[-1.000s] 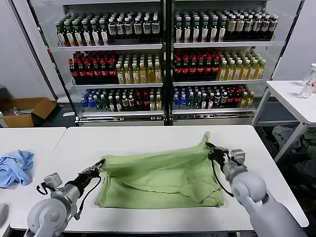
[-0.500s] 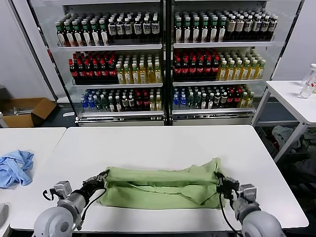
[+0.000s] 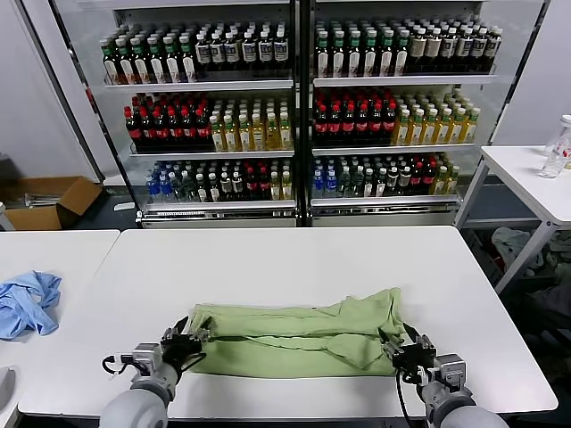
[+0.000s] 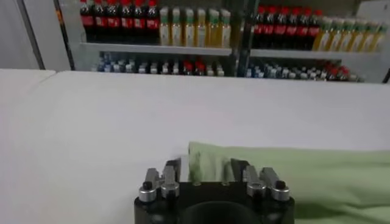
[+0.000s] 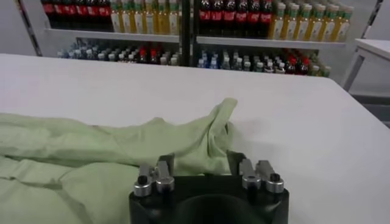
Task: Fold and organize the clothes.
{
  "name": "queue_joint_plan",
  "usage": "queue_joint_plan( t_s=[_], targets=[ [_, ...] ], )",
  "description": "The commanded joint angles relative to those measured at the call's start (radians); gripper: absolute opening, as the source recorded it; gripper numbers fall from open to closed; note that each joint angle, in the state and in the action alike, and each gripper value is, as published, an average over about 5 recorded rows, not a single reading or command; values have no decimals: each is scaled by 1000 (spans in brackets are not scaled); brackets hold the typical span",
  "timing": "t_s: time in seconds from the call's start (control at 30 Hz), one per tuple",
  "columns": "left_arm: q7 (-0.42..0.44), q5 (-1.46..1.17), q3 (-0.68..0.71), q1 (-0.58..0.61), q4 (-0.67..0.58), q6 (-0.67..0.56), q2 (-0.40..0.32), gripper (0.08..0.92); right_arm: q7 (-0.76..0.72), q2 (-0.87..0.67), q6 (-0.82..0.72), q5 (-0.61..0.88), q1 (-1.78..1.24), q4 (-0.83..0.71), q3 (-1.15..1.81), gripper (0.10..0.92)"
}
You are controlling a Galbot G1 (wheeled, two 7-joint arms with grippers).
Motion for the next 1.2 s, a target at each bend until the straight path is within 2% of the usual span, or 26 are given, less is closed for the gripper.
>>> queue_joint_plan(
  t_s=[0.03, 0.17, 0.37, 0.53, 0.63, 0.83, 0.97, 1.07, 1.2],
  targets=[
    [-14, 150, 53, 3, 41, 33, -40, 561, 1, 2, -5, -13, -13, 9, 7, 726],
    [19, 132, 52, 30, 12, 32, -34, 450, 3, -3, -6, -6, 2, 3, 5, 807],
    [40, 37, 11, 34, 24, 32, -24, 276, 9, -10, -8, 4, 21, -2, 5, 822],
    [20, -61, -115, 39, 39, 22, 25, 139, 12, -20, -7, 21, 44, -10, 11, 823],
    [15, -151, -231, 61, 35, 21, 86, 110, 12, -25, -5, 25, 55, -13, 11, 823],
    [28, -287, -525, 103, 38, 29, 230, 110, 9, -35, 2, 38, 73, -18, 3, 823],
    [19, -588, -701, 106, -19, 48, 290, 110, 5, -42, 9, 34, 81, -14, -20, 823],
    [-2, -874, -732, 80, -149, 36, 272, 110, 3, -47, 14, 27, 91, -20, -41, 823],
    [-6, -985, -538, 35, -316, -22, 157, 110, 1, -39, 18, 5, 107, -32, -80, 823]
  ],
)
